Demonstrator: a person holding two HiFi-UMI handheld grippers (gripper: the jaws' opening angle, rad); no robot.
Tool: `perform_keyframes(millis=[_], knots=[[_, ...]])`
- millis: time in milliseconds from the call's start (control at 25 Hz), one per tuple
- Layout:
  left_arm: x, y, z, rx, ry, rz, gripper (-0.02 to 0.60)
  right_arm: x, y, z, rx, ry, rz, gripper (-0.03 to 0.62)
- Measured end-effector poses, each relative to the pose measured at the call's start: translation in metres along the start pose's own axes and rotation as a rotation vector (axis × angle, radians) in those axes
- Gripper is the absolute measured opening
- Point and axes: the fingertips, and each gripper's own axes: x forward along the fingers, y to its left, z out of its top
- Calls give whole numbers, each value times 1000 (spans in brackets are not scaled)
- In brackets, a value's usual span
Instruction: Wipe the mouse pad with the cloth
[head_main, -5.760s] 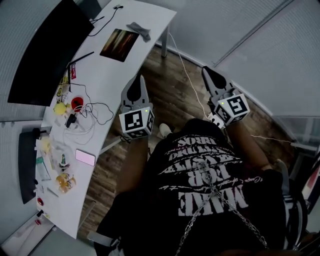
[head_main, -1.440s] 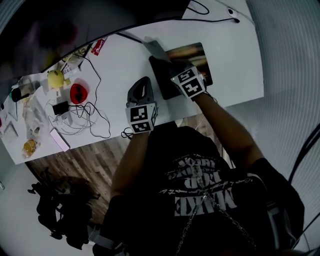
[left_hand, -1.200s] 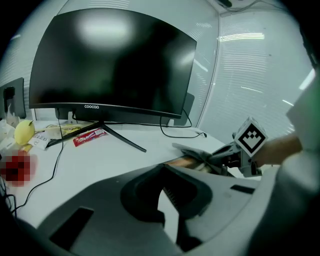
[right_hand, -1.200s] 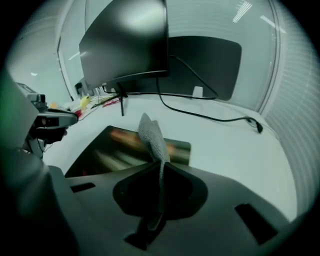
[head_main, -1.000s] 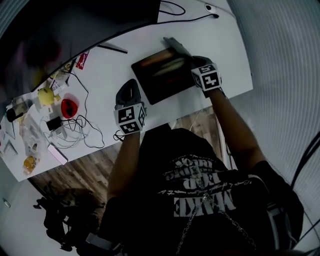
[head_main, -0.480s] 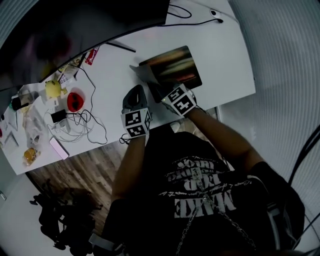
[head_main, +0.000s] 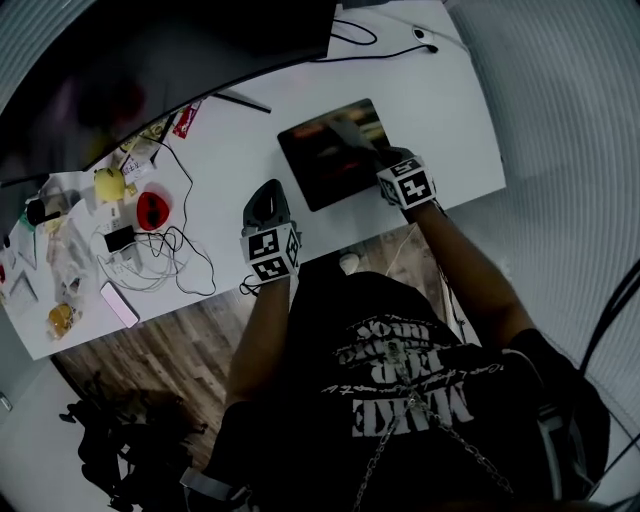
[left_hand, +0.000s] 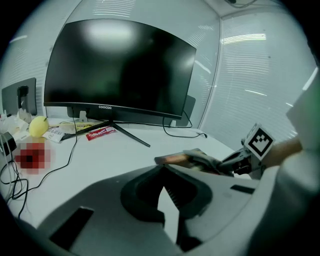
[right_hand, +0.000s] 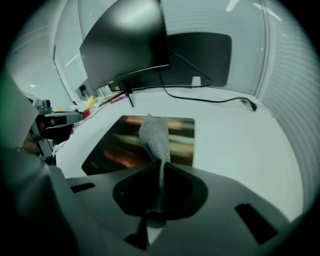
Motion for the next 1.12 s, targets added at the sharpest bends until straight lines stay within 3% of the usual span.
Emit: perform_keyframes(millis=[160, 240, 440, 560, 680, 880, 1120], knots=[[12, -7, 0, -17, 2, -11, 6, -15, -51, -14, 60, 28, -84, 15], [15, -15, 4, -3, -3, -27, 6, -20, -47, -8, 65, 11, -72, 15], [10, -25, 7, 15, -6, -38, 6, -25, 65, 31, 44, -109, 209, 15], [5, -16, 3, 25, -2, -18, 5, -9, 141, 26, -44, -64, 318, 15], [1, -8, 1, 28, -2, 6, 6, 14, 178, 6, -143, 13, 345, 15], [-2, 0, 6, 24, -3, 22, 6, 12, 129, -7, -62, 33, 256, 15], [10, -5, 12, 33, -3, -14, 6, -23, -11, -37, 92, 32, 17, 15]])
